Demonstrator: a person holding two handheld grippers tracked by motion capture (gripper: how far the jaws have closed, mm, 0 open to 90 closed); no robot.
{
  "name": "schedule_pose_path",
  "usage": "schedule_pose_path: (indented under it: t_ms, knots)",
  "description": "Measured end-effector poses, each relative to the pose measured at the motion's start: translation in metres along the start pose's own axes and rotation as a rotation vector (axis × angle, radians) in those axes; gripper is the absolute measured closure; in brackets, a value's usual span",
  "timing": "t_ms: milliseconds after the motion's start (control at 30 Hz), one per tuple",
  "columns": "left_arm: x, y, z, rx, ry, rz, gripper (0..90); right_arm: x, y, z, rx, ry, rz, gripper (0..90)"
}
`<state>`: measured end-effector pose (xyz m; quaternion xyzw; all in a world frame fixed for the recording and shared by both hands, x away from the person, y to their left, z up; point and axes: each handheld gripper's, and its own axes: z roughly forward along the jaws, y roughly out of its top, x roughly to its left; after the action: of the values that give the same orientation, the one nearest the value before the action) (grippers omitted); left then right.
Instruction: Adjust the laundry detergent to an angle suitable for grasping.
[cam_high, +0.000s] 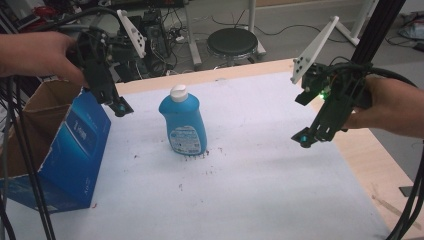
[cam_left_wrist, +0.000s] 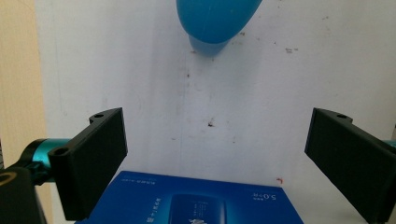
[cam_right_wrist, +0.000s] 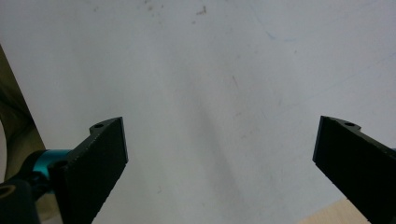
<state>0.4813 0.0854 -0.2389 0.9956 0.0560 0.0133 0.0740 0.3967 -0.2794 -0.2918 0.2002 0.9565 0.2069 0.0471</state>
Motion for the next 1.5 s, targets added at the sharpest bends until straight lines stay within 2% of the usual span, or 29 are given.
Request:
schedule_pose_path:
  t_ms: [33,467,533,567,633,700,733,767,833,867,900,1000,1033,1167,1367,1500]
  knots:
    - [-0.001,0.001,0.000,0.001,-0.001,0.003,5.7,-0.001,0.000,-0.001,-0.031,0.000,0.011,2.1]
    - [0.000,0.001,-0.001,-0.009,0.001,-0.005,5.6,-0.002,-0.018,0.009,-0.174,-0.010,0.036,2.2]
    - [0.000,0.000,-0.001,-0.010,-0.001,-0.004,5.6,-0.001,-0.022,0.012,-0.220,-0.012,0.048,2.2]
    - [0.000,0.000,-0.001,-0.008,-0.001,-0.006,5.7,-0.002,-0.026,0.014,-0.261,-0.007,0.057,2.2]
    - [0.000,-0.001,-0.001,-0.012,0.001,-0.006,5.6,-0.002,-0.027,0.016,-0.280,-0.002,0.066,2.2]
    - [0.000,-0.001,-0.001,-0.013,0.002,-0.006,5.6,0.000,-0.033,0.020,-0.356,-0.001,0.092,2.2]
    - [0.000,-0.001,-0.001,-0.013,0.002,-0.006,5.6,0.000,-0.033,0.020,-0.356,-0.001,0.092,2.2]
    - [0.000,-0.002,-0.001,-0.014,0.003,-0.005,5.7,0.001,-0.037,0.023,-0.407,-0.001,0.097,2.2]
    - [0.000,-0.002,0.000,-0.012,0.001,-0.009,5.6,0.003,-0.040,0.025,-0.456,-0.007,0.102,2.2]
    - [0.000,-0.002,0.000,-0.014,0.002,-0.009,5.6,0.003,-0.040,0.025,-0.456,-0.007,0.102,2.2]
    - [0.001,-0.002,0.000,-0.015,0.003,-0.008,5.6,0.004,-0.043,0.027,-0.509,-0.008,0.113,2.2]
    - [0.000,-0.002,-0.001,-0.016,0.005,-0.008,5.7,0.006,-0.046,0.030,-0.578,-0.021,0.132,2.1]
    - [0.000,-0.002,-0.001,-0.016,0.003,-0.009,5.7,0.006,-0.046,0.030,-0.578,-0.021,0.132,2.1]
    - [0.000,-0.001,-0.001,-0.015,0.004,-0.006,5.7,0.008,-0.047,0.037,-0.671,-0.040,0.150,2.1]
    - [0.000,-0.001,0.002,-0.013,0.000,-0.010,5.6,0.008,-0.038,0.047,-0.731,-0.018,0.146,2.1]
    - [0.000,-0.002,0.002,-0.013,-0.001,-0.013,5.6,0.007,-0.033,0.053,-0.748,-0.015,0.147,2.1]
